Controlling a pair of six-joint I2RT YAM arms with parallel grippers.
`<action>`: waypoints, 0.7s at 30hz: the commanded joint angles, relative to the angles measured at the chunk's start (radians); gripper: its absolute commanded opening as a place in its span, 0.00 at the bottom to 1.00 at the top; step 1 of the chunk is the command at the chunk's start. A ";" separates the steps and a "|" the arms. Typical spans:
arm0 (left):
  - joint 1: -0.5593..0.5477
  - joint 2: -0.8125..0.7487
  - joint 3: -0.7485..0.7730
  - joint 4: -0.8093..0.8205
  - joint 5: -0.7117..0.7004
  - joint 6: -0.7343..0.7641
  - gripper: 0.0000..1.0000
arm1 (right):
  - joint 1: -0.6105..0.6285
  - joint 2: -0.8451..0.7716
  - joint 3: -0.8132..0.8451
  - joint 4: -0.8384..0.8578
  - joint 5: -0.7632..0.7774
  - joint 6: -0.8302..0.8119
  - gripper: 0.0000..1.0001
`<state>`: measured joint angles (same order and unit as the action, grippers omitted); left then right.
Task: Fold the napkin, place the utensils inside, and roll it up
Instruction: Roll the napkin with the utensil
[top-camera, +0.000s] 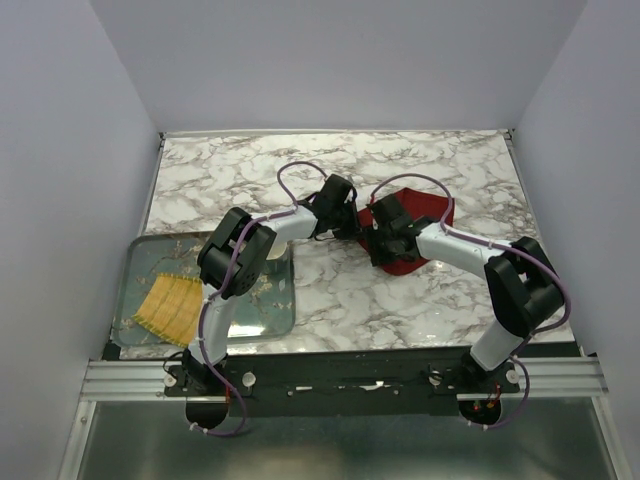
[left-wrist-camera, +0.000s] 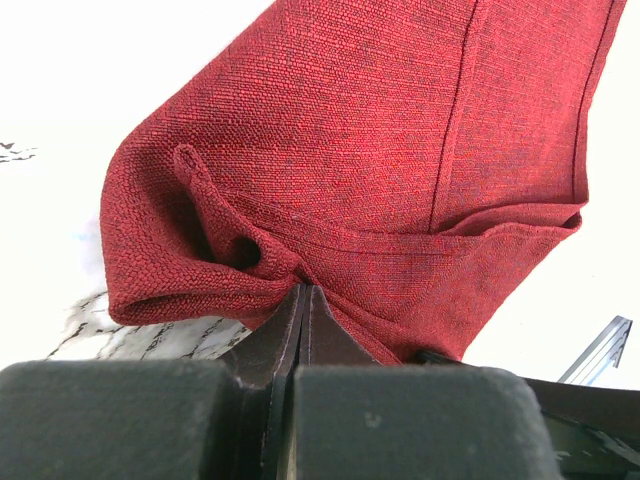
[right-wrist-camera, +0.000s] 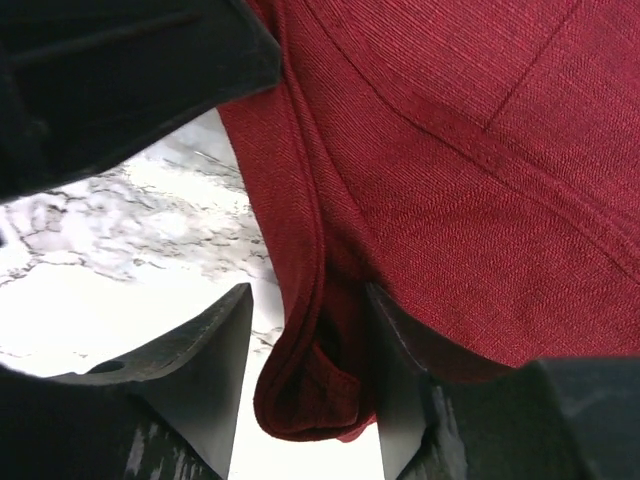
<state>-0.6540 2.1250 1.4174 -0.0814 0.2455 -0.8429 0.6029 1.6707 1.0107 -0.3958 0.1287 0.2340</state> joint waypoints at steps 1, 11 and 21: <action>0.002 0.044 -0.006 -0.073 -0.031 0.019 0.02 | -0.018 -0.031 -0.049 0.034 0.026 0.037 0.52; 0.004 0.049 0.012 -0.089 -0.032 0.028 0.02 | -0.147 -0.077 -0.149 0.113 -0.288 0.060 0.50; 0.002 0.050 0.025 -0.101 -0.035 0.036 0.02 | -0.207 -0.132 -0.176 0.106 -0.462 0.064 0.49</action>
<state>-0.6540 2.1292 1.4345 -0.1036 0.2447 -0.8368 0.4015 1.5768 0.8562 -0.2626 -0.2157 0.2962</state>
